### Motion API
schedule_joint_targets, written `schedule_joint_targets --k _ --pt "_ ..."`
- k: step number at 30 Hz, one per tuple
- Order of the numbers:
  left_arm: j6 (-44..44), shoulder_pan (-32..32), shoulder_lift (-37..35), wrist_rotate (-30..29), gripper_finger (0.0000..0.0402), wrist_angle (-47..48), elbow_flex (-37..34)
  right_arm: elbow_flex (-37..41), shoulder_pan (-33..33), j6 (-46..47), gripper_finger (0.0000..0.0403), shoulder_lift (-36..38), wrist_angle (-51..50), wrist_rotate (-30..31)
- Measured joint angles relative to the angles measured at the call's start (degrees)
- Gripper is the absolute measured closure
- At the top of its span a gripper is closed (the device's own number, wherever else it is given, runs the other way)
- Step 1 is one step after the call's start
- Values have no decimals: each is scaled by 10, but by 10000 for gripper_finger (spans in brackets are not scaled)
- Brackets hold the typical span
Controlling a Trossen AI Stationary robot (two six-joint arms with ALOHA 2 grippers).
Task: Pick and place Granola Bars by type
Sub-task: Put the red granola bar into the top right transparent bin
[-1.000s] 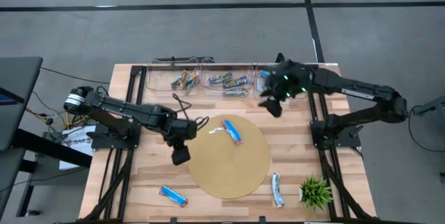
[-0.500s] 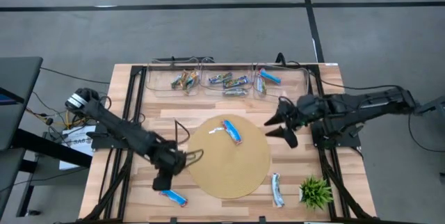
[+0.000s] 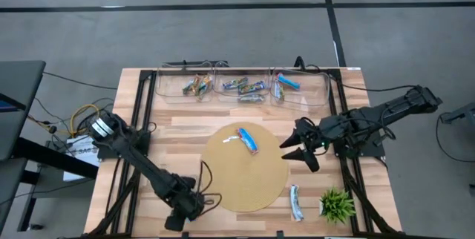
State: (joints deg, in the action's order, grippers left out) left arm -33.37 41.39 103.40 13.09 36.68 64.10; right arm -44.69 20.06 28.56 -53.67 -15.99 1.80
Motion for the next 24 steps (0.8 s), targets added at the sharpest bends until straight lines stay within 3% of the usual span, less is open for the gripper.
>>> schedule_joint_targets --k 11,19,24 --pt "-37 12 32 -13 238 -19 2 0 20 15 216 0 -2 -2" --pt "-74 1 31 1 343 -25 5 0 20 15 229 0 -2 -2" --pt "-103 -22 5 -40 391 -27 16 0 17 14 235 0 2 1"
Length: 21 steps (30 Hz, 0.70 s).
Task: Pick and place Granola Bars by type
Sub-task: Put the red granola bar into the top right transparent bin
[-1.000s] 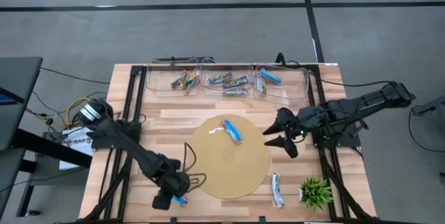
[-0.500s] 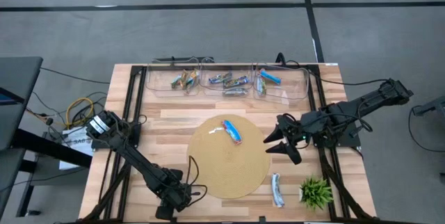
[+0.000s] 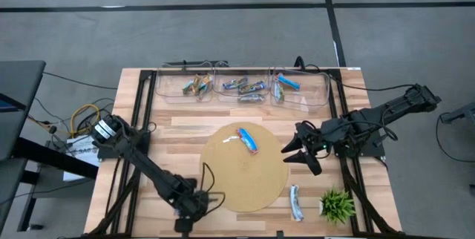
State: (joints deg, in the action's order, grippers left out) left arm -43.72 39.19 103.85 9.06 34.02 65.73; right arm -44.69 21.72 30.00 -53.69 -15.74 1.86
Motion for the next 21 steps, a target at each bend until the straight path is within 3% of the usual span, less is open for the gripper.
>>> schedule_joint_targets --k 6,11,16,21 --pt "-35 -64 -78 -81 384 28 0 0 -20 -4 239 0 29 0" --pt "-24 -164 -153 -125 381 -4 0 0 -43 -4 239 0 56 1" --pt "20 -274 -197 -124 380 -155 1 0 -76 0 241 0 68 2" --pt "42 -353 -196 -40 386 -341 1 0 -112 0 243 0 108 2"
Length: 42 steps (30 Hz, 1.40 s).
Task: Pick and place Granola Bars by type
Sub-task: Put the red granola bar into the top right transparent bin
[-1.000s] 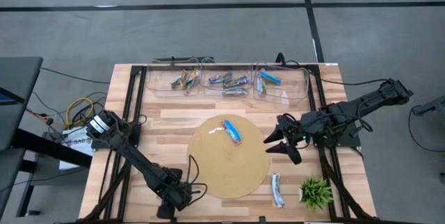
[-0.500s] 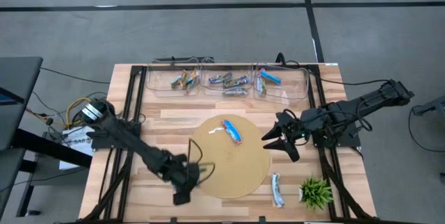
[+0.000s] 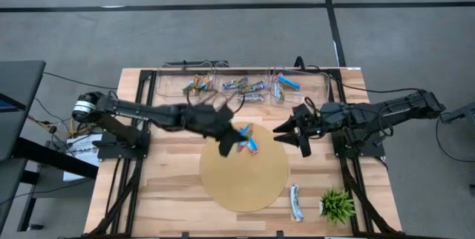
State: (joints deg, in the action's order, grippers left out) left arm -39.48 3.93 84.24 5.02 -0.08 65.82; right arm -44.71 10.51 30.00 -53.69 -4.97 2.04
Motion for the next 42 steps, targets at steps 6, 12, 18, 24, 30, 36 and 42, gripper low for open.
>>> schedule_joint_targets --k 6,12,18,24,30,36,42 --pt "3 -36 4 20 392 -78 0 0 -41 0 243 0 36 -2" --pt "1 -41 12 25 387 -102 0 -3 -68 0 243 -35 112 -34" --pt "-7 -40 29 47 387 -140 0 -49 -72 -33 243 -108 115 -51" --pt "-13 -37 41 52 386 -152 4 -105 -72 -76 244 -160 111 -52" --pt "-9 -36 41 54 386 -164 4 -143 -72 -86 285 -180 76 -52" --pt "-10 -36 41 47 380 -154 4 -144 -71 -90 352 -176 52 -51" --pt "-12 -40 41 32 328 -128 4 -144 -71 -90 363 -167 0 -49"
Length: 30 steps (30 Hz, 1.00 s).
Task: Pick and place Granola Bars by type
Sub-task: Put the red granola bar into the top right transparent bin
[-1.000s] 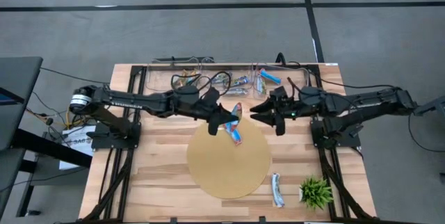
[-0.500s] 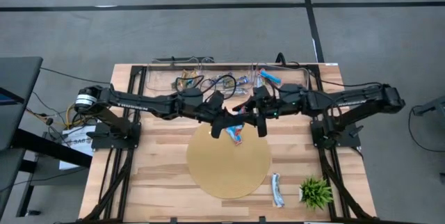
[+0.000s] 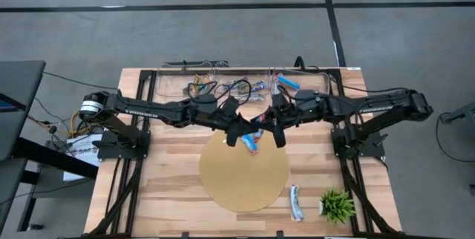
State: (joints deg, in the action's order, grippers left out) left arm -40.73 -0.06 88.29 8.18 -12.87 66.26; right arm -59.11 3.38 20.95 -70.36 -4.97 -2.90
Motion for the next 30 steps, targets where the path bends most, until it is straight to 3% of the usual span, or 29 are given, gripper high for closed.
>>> schedule_joint_targets --k 5,11,18,30 --pt "-5 -9 0 -9 260 24 0 0 0 6 364 4 -87 23" --pt "-6 -11 -1 -10 212 31 0 2 -17 11 367 4 -206 139" --pt "-6 -11 -1 -9 207 31 0 2 -97 30 362 4 -299 245" --pt "-24 -11 -1 10 213 32 0 2 -307 -18 357 4 -369 241"
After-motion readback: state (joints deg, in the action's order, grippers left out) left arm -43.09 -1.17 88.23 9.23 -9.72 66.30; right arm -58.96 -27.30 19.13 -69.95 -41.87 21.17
